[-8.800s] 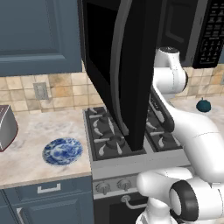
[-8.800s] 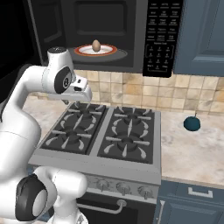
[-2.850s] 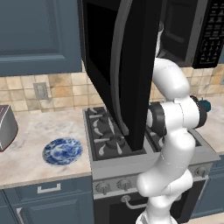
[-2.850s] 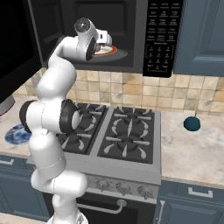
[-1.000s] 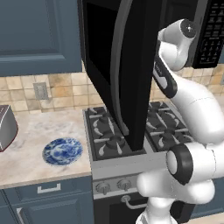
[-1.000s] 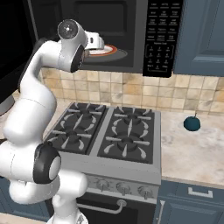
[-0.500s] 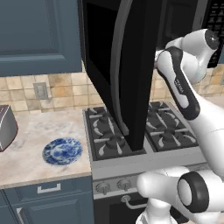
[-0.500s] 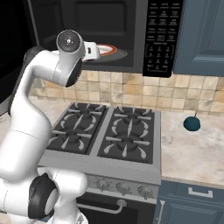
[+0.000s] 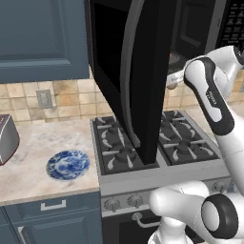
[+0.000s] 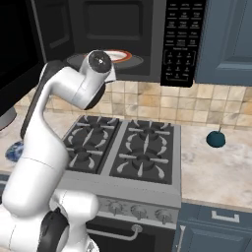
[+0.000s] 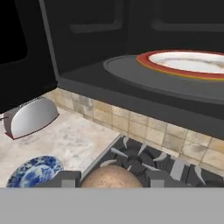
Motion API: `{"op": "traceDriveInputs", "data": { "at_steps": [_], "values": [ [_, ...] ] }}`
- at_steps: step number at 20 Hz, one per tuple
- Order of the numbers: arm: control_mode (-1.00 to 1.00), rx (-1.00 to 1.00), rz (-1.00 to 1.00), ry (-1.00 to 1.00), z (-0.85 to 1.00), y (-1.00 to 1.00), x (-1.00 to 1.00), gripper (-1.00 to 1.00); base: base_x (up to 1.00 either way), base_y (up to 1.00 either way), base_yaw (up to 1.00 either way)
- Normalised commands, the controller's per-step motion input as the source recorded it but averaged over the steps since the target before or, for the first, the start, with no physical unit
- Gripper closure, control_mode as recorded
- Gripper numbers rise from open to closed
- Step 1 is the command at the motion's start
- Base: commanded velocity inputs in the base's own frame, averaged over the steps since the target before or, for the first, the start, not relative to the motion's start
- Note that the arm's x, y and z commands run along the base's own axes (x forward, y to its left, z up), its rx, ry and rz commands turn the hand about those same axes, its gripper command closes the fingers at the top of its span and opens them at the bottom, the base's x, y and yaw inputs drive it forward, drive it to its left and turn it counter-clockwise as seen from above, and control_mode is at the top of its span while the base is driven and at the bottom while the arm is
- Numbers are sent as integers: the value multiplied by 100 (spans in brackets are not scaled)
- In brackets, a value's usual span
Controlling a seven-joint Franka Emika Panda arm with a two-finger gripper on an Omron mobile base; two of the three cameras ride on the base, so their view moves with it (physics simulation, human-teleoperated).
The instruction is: Pick the egg from the microwave and place it on plate located on the counter.
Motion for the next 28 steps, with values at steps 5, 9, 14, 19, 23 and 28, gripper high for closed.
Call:
{"op": "traceDriveInputs", "data": {
  "at_steps": [5, 9, 14, 19, 23, 28],
  "values": [
    [-100, 0, 8, 0, -96, 12, -1, 100, 0, 0, 0],
    [-100, 0, 6, 2, -95, 27, 0, 100, 0, 0, 0],
    [-100, -2, 5, 7, -73, 52, 13, 100, 0, 0, 0],
    [-100, 0, 4, 11, -49, 52, 36, 100, 0, 0, 0],
    [-100, 0, 8, 10, -53, 47, 47, 100, 0, 0, 0],
    [-100, 0, 13, 2, -36, 28, 26, 100, 0, 0, 0]
  ]
}}
